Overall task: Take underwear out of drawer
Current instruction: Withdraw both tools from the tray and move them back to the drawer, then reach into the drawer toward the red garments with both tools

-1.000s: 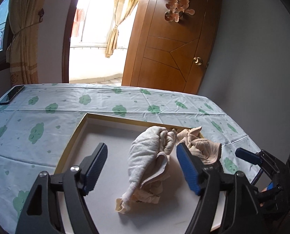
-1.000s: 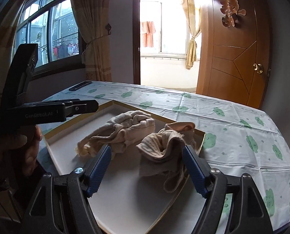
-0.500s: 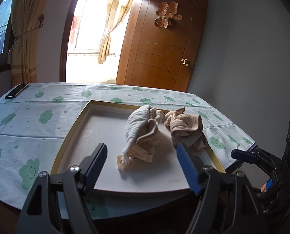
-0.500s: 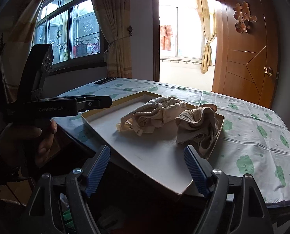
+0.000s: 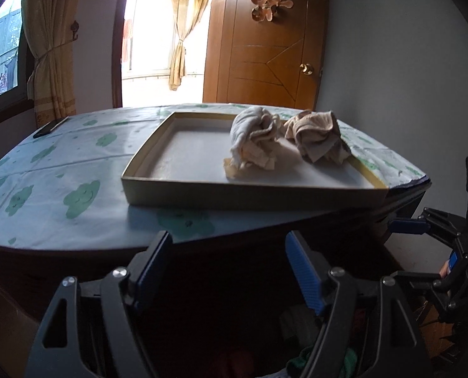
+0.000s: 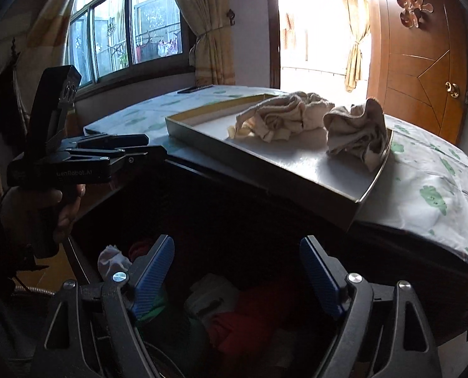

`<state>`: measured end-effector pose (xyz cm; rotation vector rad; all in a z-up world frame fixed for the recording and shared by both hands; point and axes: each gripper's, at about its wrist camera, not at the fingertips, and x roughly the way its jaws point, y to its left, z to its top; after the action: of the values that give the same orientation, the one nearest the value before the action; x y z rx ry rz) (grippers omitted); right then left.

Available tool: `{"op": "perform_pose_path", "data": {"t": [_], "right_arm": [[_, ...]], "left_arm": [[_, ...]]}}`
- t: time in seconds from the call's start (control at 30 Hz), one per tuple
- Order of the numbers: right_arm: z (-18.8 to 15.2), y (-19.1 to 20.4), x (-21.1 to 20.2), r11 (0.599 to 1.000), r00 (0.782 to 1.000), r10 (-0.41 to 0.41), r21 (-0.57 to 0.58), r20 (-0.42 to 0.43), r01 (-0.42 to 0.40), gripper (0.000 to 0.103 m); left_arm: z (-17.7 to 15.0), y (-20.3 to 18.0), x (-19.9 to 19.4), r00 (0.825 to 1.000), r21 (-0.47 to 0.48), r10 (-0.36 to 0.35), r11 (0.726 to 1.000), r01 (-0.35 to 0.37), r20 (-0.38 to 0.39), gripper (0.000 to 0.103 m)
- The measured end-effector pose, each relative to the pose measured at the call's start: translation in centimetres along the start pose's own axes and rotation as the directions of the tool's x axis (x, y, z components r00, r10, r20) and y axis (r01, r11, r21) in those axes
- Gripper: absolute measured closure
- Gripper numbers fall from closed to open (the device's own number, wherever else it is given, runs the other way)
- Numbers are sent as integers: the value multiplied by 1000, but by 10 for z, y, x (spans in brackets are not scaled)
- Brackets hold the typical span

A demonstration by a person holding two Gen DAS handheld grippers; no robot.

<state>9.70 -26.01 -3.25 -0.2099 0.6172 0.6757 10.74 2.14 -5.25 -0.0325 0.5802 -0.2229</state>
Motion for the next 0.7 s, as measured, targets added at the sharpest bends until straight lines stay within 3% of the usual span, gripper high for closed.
{"op": "perform_pose_path", "data": {"t": [0.4, 0.7], "right_arm": [[-23, -9, 49, 999, 976, -49, 4, -211, 51, 19], [-31, -17, 67, 998, 946, -48, 18, -319, 57, 19]], "left_arm": [[-26, 27, 22, 986, -24, 53, 998, -57, -158, 26], [-33, 13, 40, 961, 74, 64, 996, -46, -269, 17]]}}
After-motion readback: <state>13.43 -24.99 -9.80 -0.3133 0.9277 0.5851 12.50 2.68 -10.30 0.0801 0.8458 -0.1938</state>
